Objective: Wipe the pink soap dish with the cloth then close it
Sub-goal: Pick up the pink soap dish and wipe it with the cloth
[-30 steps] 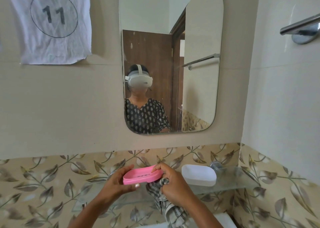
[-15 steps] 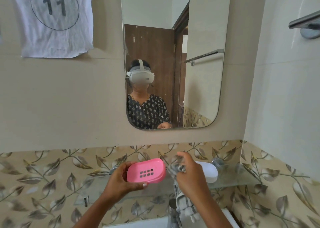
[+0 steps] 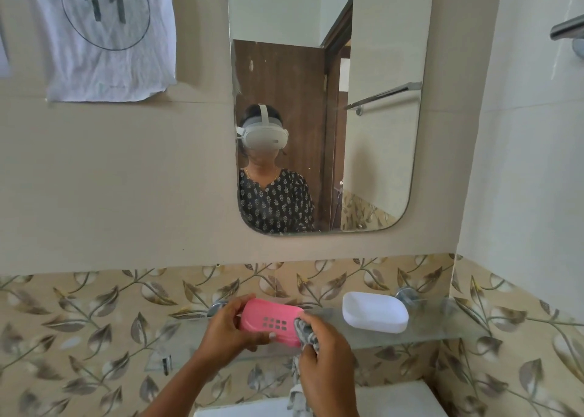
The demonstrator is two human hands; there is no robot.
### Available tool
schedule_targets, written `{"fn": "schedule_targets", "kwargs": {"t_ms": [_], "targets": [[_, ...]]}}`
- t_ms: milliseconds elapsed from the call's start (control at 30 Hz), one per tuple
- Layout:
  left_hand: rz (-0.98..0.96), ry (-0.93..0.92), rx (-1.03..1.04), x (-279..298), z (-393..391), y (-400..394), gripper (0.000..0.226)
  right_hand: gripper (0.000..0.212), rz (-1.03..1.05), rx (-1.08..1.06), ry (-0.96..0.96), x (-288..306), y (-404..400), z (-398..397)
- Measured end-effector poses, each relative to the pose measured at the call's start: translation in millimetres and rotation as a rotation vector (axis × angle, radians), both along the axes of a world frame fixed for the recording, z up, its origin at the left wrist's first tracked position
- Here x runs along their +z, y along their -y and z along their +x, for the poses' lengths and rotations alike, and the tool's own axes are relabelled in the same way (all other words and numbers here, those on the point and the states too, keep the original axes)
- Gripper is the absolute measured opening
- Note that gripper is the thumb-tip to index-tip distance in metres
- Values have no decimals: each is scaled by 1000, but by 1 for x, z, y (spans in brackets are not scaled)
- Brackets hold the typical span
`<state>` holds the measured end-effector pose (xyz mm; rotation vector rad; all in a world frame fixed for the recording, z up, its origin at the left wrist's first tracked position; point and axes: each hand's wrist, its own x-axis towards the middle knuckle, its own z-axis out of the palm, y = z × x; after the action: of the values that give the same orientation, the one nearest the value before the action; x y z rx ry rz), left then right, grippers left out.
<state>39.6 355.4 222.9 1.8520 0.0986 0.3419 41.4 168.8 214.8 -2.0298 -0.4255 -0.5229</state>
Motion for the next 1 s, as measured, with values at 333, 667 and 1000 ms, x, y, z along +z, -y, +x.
{"fn": "schedule_targets", "kwargs": {"t_ms": [333, 667, 1000], "targets": [[-390, -123, -276, 9, -3, -19, 74, 45, 135, -160, 119, -27, -16, 6], [-424, -140, -248, 11, 0, -12, 60, 43, 150, -185, 204, -36, -38, -1], [-426, -103, -218, 10, 1, -12, 61, 48, 364, 6, 54, -17, -54, -13]]}}
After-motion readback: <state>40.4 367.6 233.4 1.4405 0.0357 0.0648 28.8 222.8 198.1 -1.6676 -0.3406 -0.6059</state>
